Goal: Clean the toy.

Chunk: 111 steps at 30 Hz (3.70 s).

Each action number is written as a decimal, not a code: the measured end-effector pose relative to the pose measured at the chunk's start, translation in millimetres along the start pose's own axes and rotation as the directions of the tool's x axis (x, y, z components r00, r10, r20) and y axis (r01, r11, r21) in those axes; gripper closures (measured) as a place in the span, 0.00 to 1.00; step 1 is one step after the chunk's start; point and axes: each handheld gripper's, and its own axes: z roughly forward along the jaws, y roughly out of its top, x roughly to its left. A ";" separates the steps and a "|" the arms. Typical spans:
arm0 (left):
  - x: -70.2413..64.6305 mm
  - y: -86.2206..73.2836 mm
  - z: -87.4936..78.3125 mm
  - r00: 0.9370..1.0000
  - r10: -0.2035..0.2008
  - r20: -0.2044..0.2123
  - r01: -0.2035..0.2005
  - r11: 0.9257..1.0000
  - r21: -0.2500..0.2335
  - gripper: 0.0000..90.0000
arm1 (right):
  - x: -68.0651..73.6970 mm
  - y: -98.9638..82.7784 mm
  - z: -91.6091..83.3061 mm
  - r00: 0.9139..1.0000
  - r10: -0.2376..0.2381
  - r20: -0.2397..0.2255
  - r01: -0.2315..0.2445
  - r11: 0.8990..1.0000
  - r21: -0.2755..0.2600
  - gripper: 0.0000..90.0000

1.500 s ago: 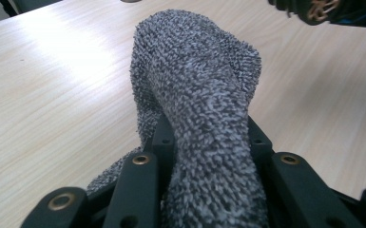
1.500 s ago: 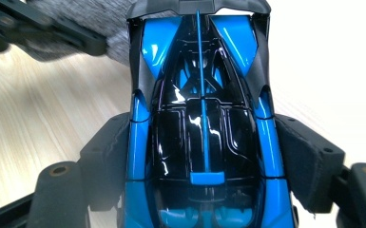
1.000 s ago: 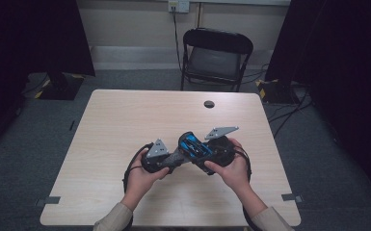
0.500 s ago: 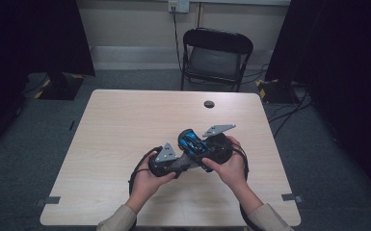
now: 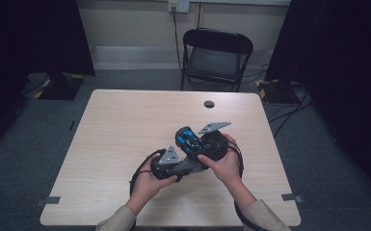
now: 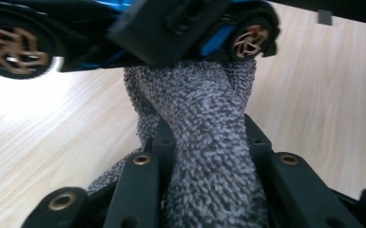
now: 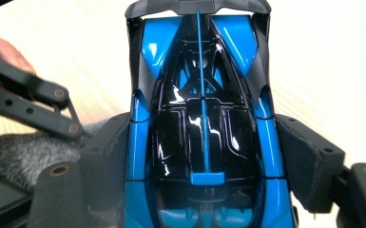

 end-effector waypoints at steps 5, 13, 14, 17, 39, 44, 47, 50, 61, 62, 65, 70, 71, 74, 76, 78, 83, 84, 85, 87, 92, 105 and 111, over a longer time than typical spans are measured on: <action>-2.6 -3.2 -0.5 1.000 0.008 0.027 -0.009 1.000 0.020 0.75 | -0.5 1.5 -0.7 1.000 -0.002 0.001 0.002 1.000 -0.003 0.29; -10.6 -2.9 4.1 0.997 0.019 0.070 -0.023 0.999 0.044 0.75 | -0.8 3.6 -3.1 1.000 -0.001 0.006 0.001 1.000 -0.015 0.29; -11.6 -2.4 5.2 0.997 0.018 0.077 -0.022 0.999 0.044 0.75 | -0.3 3.9 -2.9 1.000 0.000 0.004 0.001 1.000 -0.015 0.29; -12.2 0.3 6.1 0.997 0.009 0.076 -0.010 1.000 0.017 0.75 | 1.7 4.1 -2.2 1.000 0.000 0.000 0.000 1.000 -0.016 0.29; 27.0 -8.9 -20.5 0.988 -0.118 -0.102 0.113 0.992 -0.055 0.75 | 6.7 -3.9 -5.8 1.000 -0.014 -0.024 0.014 1.000 -0.009 0.29; 34.4 -13.7 -27.5 0.980 -0.143 -0.136 0.135 0.989 -0.067 0.75 | 7.5 -5.1 -7.1 0.999 -0.013 -0.033 0.013 1.000 -0.006 0.29; 36.4 -16.5 -30.9 0.978 -0.141 -0.156 0.135 0.990 -0.049 0.75 | 6.8 -6.9 -7.3 0.999 -0.017 -0.028 0.017 1.000 0.003 0.29; 33.1 -18.8 -31.5 0.983 -0.114 -0.142 0.113 0.993 -0.019 0.75 | 2.8 -7.7 -9.4 1.000 -0.005 -0.021 0.005 1.000 -0.006 0.29; 0.3 -22.7 -4.4 0.998 -0.059 -0.037 0.060 0.998 0.024 0.75 | -0.9 1.6 -13.1 1.000 0.004 0.000 -0.004 1.000 -0.018 0.29; -1.8 -22.2 -2.3 0.998 -0.056 -0.029 0.057 0.998 0.026 0.75 | -0.6 2.3 -12.2 1.000 0.005 0.002 -0.005 1.000 -0.016 0.29; -10.0 -18.2 5.0 0.999 -0.034 0.001 0.034 0.999 0.035 0.75 | 0.3 3.5 -9.5 1.000 0.008 -0.003 -0.008 1.000 -0.011 0.29; -21.1 -10.9 11.1 0.999 0.004 0.033 -0.005 1.000 0.027 0.75 | 1.2 3.3 -5.3 1.000 0.017 0.002 -0.017 1.000 -0.014 0.29; -21.7 -9.9 11.6 0.999 0.007 0.041 -0.008 1.000 0.020 0.75 | 1.4 2.8 -4.5 1.000 0.018 0.002 -0.018 1.000 -0.011 0.29; -22.0 -7.7 10.6 0.999 0.002 0.040 -0.002 1.000 0.009 0.75 | 1.9 0.6 -2.3 1.000 0.016 -0.001 -0.016 1.000 -0.001 0.29; -20.2 -7.0 9.5 1.000 -0.004 0.031 0.005 1.000 -0.004 0.75 | 2.3 -0.7 -0.8 1.000 0.011 -0.005 -0.011 1.000 0.005 0.29; -18.6 -6.6 8.2 1.000 -0.014 0.021 0.014 1.000 -0.008 0.75 | 3.6 -1.9 0.3 1.000 0.011 -0.003 -0.011 1.000 0.006 0.29; -16.5 -7.0 6.9 1.000 -0.017 0.008 0.017 1.000 -0.015 0.75 | 5.0 -2.1 1.3 1.000 0.014 -0.009 -0.014 1.000 0.007 0.29; -16.0 -7.3 6.4 1.000 -0.019 0.003 0.019 1.000 -0.017 0.75 | 5.1 -1.8 1.4 1.000 0.012 -0.011 -0.012 1.000 0.006 0.29; -14.8 -7.5 5.7 1.000 -0.020 -0.003 0.019 1.000 -0.018 0.75 | 5.6 -1.7 1.3 1.000 0.012 -0.011 -0.011 1.000 0.006 0.29; -12.6 -8.0 4.0 0.999 -0.031 -0.009 0.031 0.999 -0.023 0.75 | 6.7 -1.5 1.1 1.000 0.006 -0.012 -0.006 1.000 0.010 0.29; -5.9 -10.3 -0.6 0.998 -0.051 -0.030 0.050 0.998 -0.031 0.75 | 9.8 -1.9 1.0 1.000 -0.005 -0.019 0.005 1.000 0.016 0.29; 10.6 -15.1 -9.2 0.993 -0.086 -0.084 0.083 0.996 -0.040 0.75 | 12.8 -7.2 0.4 0.999 -0.013 -0.040 0.013 1.000 0.015 0.29; 20.9 -17.5 -15.2 0.986 -0.117 -0.119 0.113 0.993 -0.043 0.75 | 11.5 -11.9 -1.2 0.999 -0.006 -0.044 0.006 1.000 0.009 0.29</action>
